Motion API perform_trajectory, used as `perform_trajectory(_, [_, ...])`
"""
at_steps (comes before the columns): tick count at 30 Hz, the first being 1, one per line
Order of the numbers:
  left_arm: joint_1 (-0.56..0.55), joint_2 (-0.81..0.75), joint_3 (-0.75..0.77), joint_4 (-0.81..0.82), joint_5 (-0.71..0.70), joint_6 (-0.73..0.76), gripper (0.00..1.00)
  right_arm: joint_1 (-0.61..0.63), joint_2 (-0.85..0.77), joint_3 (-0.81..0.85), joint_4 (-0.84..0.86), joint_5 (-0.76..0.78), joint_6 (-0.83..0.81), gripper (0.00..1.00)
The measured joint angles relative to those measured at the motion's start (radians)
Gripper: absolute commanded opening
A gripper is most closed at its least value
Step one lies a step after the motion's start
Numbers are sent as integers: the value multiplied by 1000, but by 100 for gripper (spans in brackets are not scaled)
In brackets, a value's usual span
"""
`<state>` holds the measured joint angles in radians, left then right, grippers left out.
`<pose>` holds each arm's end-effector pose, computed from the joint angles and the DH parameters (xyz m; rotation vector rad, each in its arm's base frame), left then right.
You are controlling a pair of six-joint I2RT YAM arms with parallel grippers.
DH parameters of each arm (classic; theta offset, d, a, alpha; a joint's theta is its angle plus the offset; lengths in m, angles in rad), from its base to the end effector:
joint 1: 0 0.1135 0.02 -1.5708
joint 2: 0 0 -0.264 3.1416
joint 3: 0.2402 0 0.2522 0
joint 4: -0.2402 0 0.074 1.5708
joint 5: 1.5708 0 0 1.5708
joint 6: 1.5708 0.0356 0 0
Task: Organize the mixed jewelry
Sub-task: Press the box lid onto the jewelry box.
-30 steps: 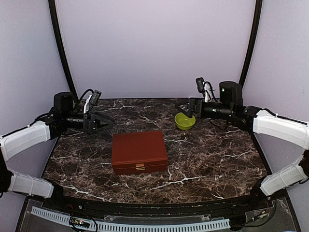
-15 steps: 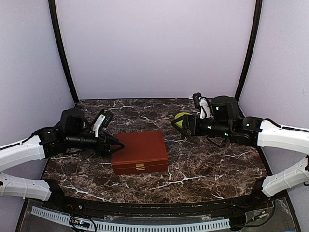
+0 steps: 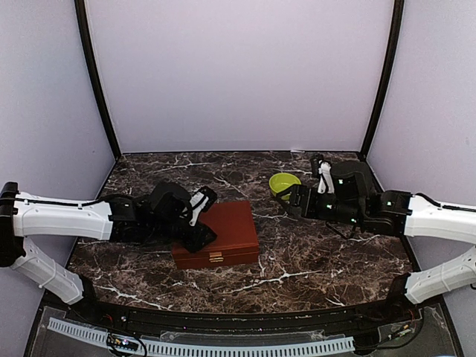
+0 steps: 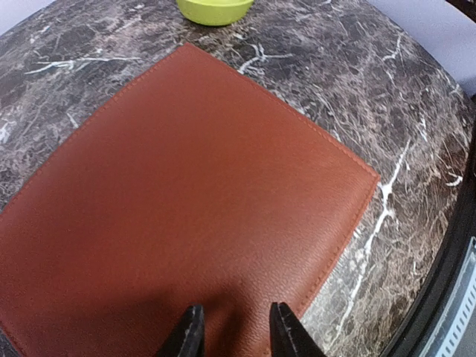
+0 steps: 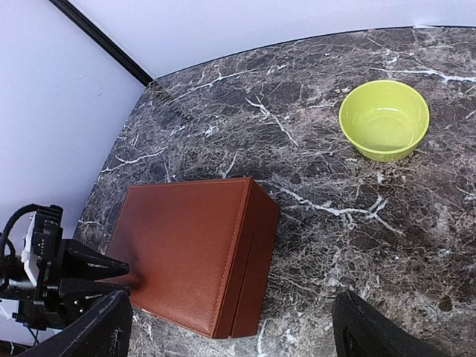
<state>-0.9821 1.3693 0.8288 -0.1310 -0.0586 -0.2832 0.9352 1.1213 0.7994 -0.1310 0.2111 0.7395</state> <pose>0.1649 -0.2432 0.2294 0.7616 2.1854 -0.6057 0.1571 0.2004 0.2831 -0.0671 2.1174 0.8323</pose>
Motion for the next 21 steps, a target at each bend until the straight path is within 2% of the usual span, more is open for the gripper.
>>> perform_trajectory(4, [-1, 2, 10, 18, -40, -26, 31, 1, -2, -5, 0, 12, 5, 94])
perform_trajectory(12, [-24, 45, -30, 79, -22, -119, 31, 1, 19, -20, 1, 28, 22, 94])
perform_trajectory(21, [-27, 43, -165, 306, -8, -240, 34, 1, 20, -68, 2, 48, 40, 95])
